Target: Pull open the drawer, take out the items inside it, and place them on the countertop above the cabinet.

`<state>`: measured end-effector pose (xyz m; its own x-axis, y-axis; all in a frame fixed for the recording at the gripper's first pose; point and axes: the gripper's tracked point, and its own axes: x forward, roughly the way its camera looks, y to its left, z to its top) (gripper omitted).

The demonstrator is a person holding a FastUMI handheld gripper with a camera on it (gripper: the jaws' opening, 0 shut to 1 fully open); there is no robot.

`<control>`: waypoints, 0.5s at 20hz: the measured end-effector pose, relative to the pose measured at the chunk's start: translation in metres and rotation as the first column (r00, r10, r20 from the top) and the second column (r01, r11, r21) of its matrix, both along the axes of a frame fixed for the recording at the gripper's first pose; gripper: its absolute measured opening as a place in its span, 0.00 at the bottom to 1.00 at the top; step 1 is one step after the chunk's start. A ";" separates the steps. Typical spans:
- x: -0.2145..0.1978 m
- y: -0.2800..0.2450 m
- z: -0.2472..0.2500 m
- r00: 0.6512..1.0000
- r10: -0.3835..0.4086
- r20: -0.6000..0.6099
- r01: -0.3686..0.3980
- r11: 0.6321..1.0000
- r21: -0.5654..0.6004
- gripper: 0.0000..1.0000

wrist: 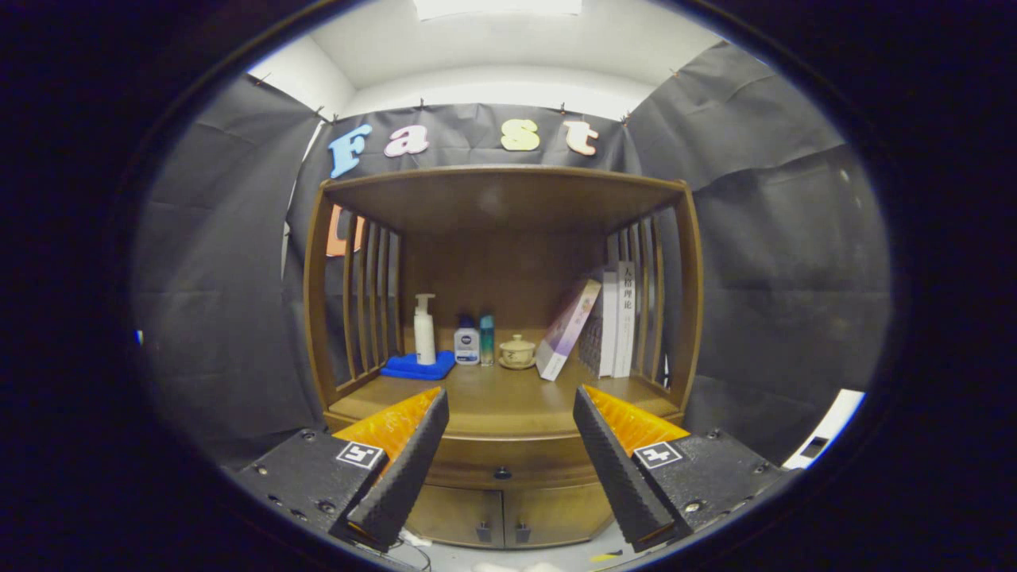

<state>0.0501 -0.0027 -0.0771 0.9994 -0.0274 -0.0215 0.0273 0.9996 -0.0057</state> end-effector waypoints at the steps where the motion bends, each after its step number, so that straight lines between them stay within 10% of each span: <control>1: 0.004 0.000 -0.009 1.000 0.000 0.000 -0.001 1.000 -0.003 0.99; 10: 0.048 0.003 -0.121 0.996 0.016 -0.089 -0.018 1.000 -0.018 0.99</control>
